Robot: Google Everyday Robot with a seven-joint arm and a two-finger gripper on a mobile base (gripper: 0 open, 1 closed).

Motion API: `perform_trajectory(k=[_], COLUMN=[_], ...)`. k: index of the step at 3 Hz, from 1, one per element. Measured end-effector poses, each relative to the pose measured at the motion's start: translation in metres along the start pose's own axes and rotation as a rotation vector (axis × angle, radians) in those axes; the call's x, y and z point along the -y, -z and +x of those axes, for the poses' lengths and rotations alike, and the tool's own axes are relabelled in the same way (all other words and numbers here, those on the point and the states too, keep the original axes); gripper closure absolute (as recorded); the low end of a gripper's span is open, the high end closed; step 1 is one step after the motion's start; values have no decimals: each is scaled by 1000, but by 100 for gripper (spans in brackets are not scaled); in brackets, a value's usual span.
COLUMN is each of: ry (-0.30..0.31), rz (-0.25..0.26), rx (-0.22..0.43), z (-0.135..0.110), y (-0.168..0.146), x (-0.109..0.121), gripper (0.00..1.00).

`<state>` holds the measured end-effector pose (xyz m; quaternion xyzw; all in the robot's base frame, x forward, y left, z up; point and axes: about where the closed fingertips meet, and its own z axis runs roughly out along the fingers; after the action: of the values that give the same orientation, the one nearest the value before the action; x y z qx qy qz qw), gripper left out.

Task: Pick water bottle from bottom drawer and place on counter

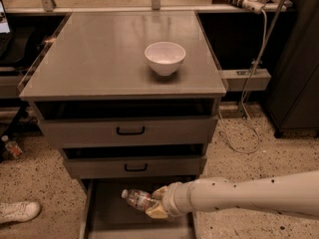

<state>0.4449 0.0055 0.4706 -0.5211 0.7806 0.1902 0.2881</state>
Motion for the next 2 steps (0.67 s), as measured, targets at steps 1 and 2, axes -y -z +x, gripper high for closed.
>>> perform_trajectory(k=[1, 2], ry=[-5, 35], rz=[-1, 20], rx=[-15, 3], z=[-17, -50], y=[28, 69], x=[-6, -8], gripper=[100, 100])
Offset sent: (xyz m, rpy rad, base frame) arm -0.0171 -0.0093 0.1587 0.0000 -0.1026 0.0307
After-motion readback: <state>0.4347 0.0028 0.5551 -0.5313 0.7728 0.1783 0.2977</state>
